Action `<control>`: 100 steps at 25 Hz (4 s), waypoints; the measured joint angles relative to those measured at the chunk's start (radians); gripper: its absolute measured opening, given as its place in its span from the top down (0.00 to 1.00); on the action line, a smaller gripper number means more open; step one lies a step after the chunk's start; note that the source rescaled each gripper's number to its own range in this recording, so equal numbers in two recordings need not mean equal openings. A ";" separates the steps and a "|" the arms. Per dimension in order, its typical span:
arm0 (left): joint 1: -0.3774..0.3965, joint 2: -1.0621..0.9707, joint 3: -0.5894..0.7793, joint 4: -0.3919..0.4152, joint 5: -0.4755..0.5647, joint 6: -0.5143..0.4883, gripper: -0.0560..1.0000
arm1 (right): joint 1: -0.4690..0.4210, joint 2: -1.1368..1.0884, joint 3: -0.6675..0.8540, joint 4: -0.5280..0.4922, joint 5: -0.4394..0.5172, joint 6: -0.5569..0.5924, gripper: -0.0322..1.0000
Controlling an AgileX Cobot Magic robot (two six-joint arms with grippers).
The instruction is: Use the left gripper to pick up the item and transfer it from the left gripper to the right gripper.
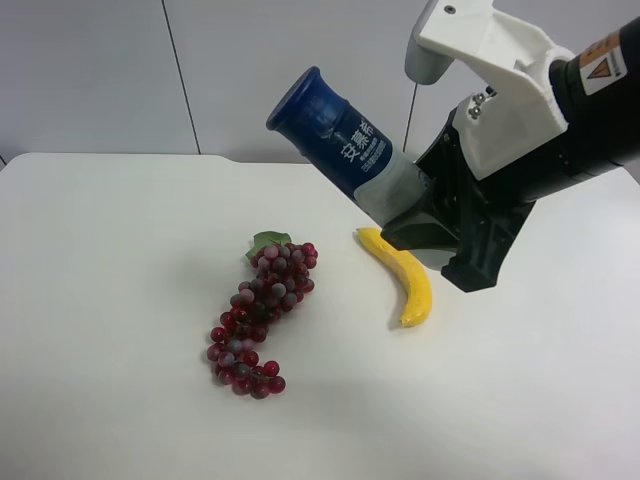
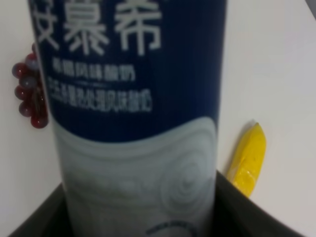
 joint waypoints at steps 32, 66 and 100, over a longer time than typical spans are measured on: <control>-0.010 0.000 0.006 0.066 -0.008 -0.067 0.00 | -0.278 0.000 0.000 -0.290 0.155 0.478 0.97; -0.010 0.000 0.006 0.066 -0.008 -0.067 0.00 | -0.496 0.607 -0.307 -0.160 0.066 0.376 0.97; -0.010 0.000 0.006 0.069 -0.008 -0.068 0.00 | -0.496 0.957 -0.558 -0.176 0.036 0.350 0.97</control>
